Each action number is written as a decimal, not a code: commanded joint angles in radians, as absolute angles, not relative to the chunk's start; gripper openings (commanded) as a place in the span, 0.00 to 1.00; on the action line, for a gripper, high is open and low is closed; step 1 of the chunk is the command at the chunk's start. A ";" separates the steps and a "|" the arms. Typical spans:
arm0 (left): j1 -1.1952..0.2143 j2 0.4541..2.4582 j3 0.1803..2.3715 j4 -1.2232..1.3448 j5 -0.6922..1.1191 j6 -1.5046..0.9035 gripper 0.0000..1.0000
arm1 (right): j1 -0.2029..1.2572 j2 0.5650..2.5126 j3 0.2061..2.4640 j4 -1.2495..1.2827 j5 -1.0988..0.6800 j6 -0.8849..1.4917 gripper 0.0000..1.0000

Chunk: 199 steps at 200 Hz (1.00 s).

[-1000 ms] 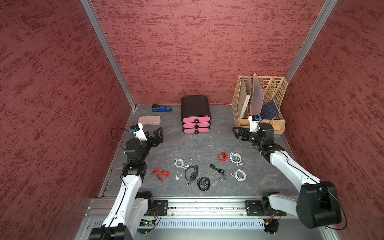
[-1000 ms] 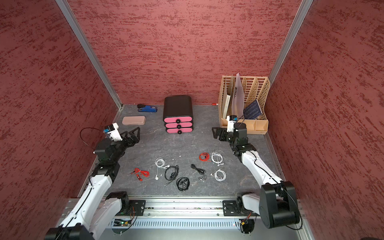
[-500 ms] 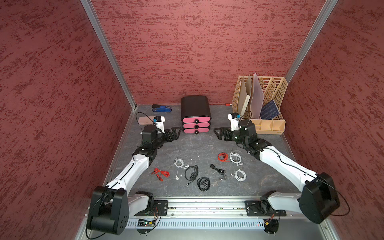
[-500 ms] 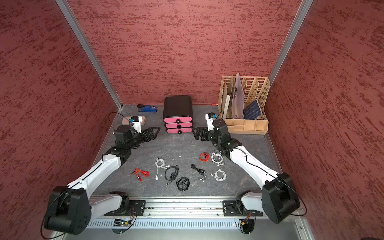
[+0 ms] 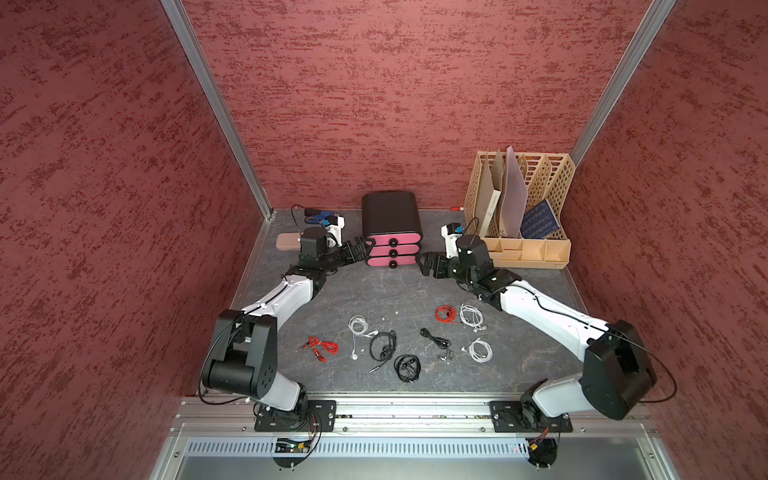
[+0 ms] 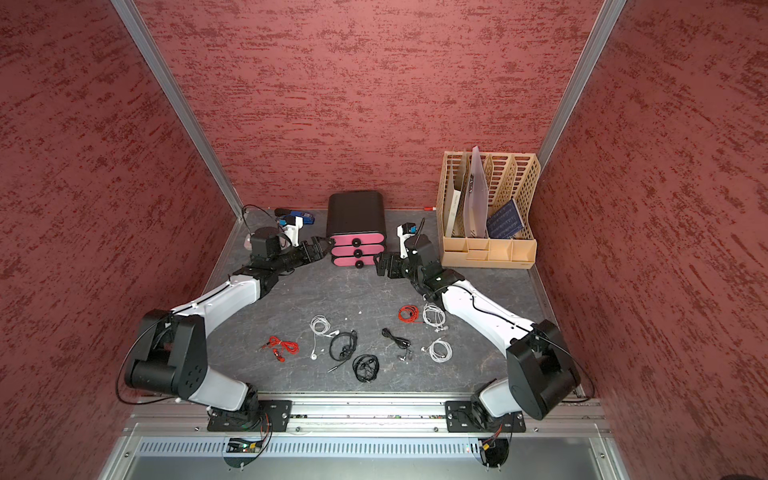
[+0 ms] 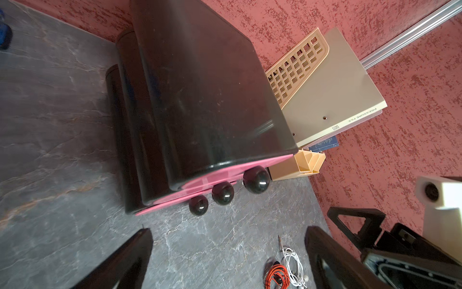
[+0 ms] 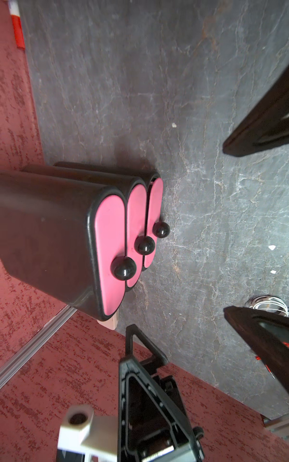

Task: Place the wired earphones into the drawer by color
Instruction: Adjust the storage box at the center of the board.

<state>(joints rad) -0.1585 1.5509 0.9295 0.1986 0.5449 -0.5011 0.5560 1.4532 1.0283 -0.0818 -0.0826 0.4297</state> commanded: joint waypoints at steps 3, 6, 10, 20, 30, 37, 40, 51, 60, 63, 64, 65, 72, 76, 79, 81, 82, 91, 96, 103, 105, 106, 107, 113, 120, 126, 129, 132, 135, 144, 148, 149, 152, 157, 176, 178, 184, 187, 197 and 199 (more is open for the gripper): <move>-0.164 1.591 0.980 0.214 0.560 -0.516 1.00 | 0.570 1.479 1.072 -0.088 -0.040 0.404 0.98; -0.164 1.596 0.984 0.216 0.560 -0.517 1.00 | 0.571 1.481 1.074 -0.087 -0.039 0.405 0.99; -0.165 1.603 0.989 0.218 0.560 -0.518 1.00 | 0.571 1.485 1.077 -0.088 -0.041 0.403 0.98; -0.167 1.616 1.002 0.218 0.561 -0.518 1.00 | 0.576 1.494 1.086 -0.090 -0.043 0.401 0.98; -0.170 1.630 1.016 0.218 0.561 -0.516 1.00 | 0.580 1.504 1.093 -0.093 -0.043 0.399 0.98; -0.172 1.638 1.024 0.216 0.563 -0.514 1.00 | 0.584 1.511 1.097 -0.091 -0.044 0.397 0.98; -0.172 1.643 1.028 0.215 0.563 -0.514 1.00 | 0.586 1.512 1.098 -0.090 -0.044 0.396 0.98; -0.177 1.653 1.040 0.216 0.565 -0.512 1.00 | 0.590 1.521 1.103 -0.087 -0.045 0.395 0.97; -0.179 1.661 1.049 0.214 0.564 -0.511 1.00 | 0.592 1.526 1.105 -0.085 -0.045 0.395 0.97; -0.181 1.664 1.053 0.214 0.564 -0.511 1.00 | 0.593 1.527 1.106 -0.084 -0.044 0.395 0.97; -0.182 1.664 1.054 0.214 0.564 -0.511 1.00 | 0.593 1.528 1.106 -0.084 -0.045 0.395 0.97; -0.182 1.665 1.055 0.214 0.563 -0.511 1.00 | 0.594 1.528 1.106 -0.084 -0.046 0.394 0.97; -0.184 1.670 1.062 0.213 0.566 -0.509 1.00 | 0.596 1.531 1.107 -0.082 -0.045 0.394 0.97; -0.188 1.673 1.067 0.213 0.567 -0.508 1.00 | 0.596 1.534 1.108 -0.081 -0.045 0.394 0.97; -0.191 1.675 1.070 0.212 0.567 -0.507 1.00 | 0.598 1.536 1.109 -0.081 -0.045 0.395 0.97; -0.192 1.676 1.073 0.211 0.568 -0.506 1.00 | 0.598 1.536 1.109 -0.081 -0.045 0.394 0.97; -0.193 1.676 1.074 0.211 0.569 -0.506 1.00 | 0.598 1.537 1.110 -0.081 -0.046 0.394 0.97; -0.201 1.682 1.086 0.204 0.568 -0.500 1.00 | 0.600 1.542 1.112 -0.076 -0.047 0.394 0.96; -0.207 1.683 1.091 0.201 0.568 -0.497 1.00 | 0.601 1.545 1.114 -0.075 -0.046 0.394 0.96; -0.213 1.686 1.098 0.196 0.568 -0.493 1.00 | 0.604 1.548 1.117 -0.074 -0.049 0.395 0.96; -0.215 1.686 1.100 0.194 0.568 -0.493 1.00 | 0.603 1.549 1.118 -0.074 -0.050 0.394 0.96; -0.216 1.687 1.102 0.194 0.568 -0.493 1.00 | 0.603 1.550 1.118 -0.074 -0.049 0.394 0.95; -0.218 1.687 1.101 0.193 0.568 -0.493 1.00 | 0.603 1.551 1.119 -0.074 -0.051 0.394 0.95; -0.223 1.689 1.104 0.190 0.568 -0.493 1.00 | 0.606 1.555 1.122 -0.073 -0.052 0.394 0.95; -0.230 1.688 1.107 0.190 0.568 -0.493 1.00 | 0.607 1.559 1.124 -0.069 -0.055 0.394 0.94; -0.237 1.688 1.109 0.189 0.568 -0.491 1.00 | 0.608 1.560 1.126 -0.066 -0.056 0.394 0.93; -0.241 1.687 1.109 0.189 0.567 -0.491 1.00 | 0.609 1.561 1.127 -0.065 -0.057 0.394 0.93; -0.243 1.686 1.109 0.188 0.566 -0.490 1.00 | 0.609 1.564 1.128 -0.064 -0.055 0.394 0.93; -0.246 1.686 1.110 0.186 0.565 -0.491 1.00 | 0.609 1.565 1.129 -0.064 -0.054 0.394 0.93; -0.255 1.685 1.109 0.182 0.564 -0.488 1.00 | 0.609 1.568 1.131 -0.062 -0.046 0.394 0.91; -0.259 1.684 1.109 0.183 0.563 -0.487 1.00 | 0.609 1.569 1.132 -0.059 -0.044 0.393 0.90; -0.260 1.684 1.109 0.182 0.562 -0.488 1.00 | 0.609 1.570 1.132 -0.058 -0.043 0.391 0.90; -0.261 1.684 1.111 0.181 0.562 -0.487 1.00 | 0.608 1.571 1.133 -0.056 -0.043 0.391 0.89; -0.264 1.684 1.111 0.180 0.562 -0.487 1.00 | 0.609 1.573 1.136 -0.054 -0.040 0.389 0.89; -0.271 1.684 1.107 0.179 0.562 -0.492 1.00 | 0.609 1.588 1.153 -0.059 -0.026 0.382 0.85; -0.271 1.683 1.107 0.179 0.561 -0.492 1.00 | 0.609 1.589 1.157 -0.058 -0.026 0.380 0.84; -0.271 1.682 1.104 0.179 0.561 -0.494 1.00 | 0.609 1.595 1.163 -0.057 -0.026 0.373 0.82; -0.271 1.680 1.102 0.179 0.561 -0.495 1.00 | 0.609 1.599 1.167 -0.058 -0.026 0.372 0.82; -0.271 1.671 1.091 0.180 0.556 -0.499 1.00 | 0.608 1.611 1.180 -0.059 -0.025 0.365 0.82; -0.271 1.667 1.089 0.180 0.554 -0.500 1.00 | 0.608 1.613 1.183 -0.060 -0.023 0.365 0.82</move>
